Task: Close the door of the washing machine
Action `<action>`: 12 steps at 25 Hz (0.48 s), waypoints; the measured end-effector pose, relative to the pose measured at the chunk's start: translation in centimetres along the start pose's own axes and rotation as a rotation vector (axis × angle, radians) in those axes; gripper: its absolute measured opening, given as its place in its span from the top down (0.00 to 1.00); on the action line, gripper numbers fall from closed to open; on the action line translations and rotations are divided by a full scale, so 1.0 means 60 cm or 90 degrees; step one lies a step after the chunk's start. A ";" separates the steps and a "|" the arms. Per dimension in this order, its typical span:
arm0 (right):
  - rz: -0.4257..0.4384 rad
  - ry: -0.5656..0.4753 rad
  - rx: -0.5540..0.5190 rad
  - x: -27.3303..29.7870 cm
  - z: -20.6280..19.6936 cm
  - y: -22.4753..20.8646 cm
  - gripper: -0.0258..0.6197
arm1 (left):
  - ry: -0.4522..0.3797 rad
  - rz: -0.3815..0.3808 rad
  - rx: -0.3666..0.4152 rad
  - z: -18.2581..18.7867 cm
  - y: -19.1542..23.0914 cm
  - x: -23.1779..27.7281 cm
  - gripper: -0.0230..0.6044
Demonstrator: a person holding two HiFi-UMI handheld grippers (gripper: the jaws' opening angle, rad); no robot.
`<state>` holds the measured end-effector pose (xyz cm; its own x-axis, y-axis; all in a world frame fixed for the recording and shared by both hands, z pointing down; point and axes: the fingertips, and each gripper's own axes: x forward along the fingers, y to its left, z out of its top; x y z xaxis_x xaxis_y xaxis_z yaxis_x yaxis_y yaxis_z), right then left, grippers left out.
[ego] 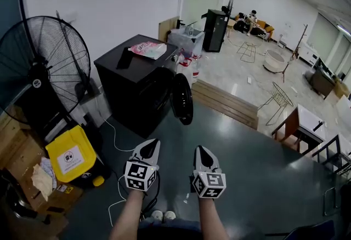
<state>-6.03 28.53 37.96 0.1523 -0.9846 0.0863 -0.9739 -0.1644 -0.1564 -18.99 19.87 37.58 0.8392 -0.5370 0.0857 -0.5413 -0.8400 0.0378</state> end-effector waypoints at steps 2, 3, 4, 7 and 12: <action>-0.002 0.001 0.001 -0.003 -0.002 -0.006 0.94 | 0.006 -0.005 0.001 -0.003 -0.006 0.004 0.95; -0.003 0.002 0.000 -0.003 -0.003 -0.008 0.94 | 0.009 -0.009 0.001 -0.005 -0.009 0.006 0.95; -0.004 0.004 -0.001 -0.003 -0.004 -0.010 0.94 | 0.012 -0.013 0.000 -0.007 -0.012 0.008 0.95; -0.006 0.009 -0.003 -0.004 -0.008 -0.013 0.94 | 0.016 -0.027 -0.009 -0.011 -0.019 0.013 0.95; -0.005 0.014 -0.004 -0.003 -0.018 -0.016 0.94 | 0.015 -0.038 -0.028 -0.021 -0.022 0.019 0.95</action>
<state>-5.28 28.91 39.17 0.1567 -0.9817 0.1086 -0.9736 -0.1720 -0.1500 -17.41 20.47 38.87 0.8689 -0.4835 0.1060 -0.4925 -0.8660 0.0872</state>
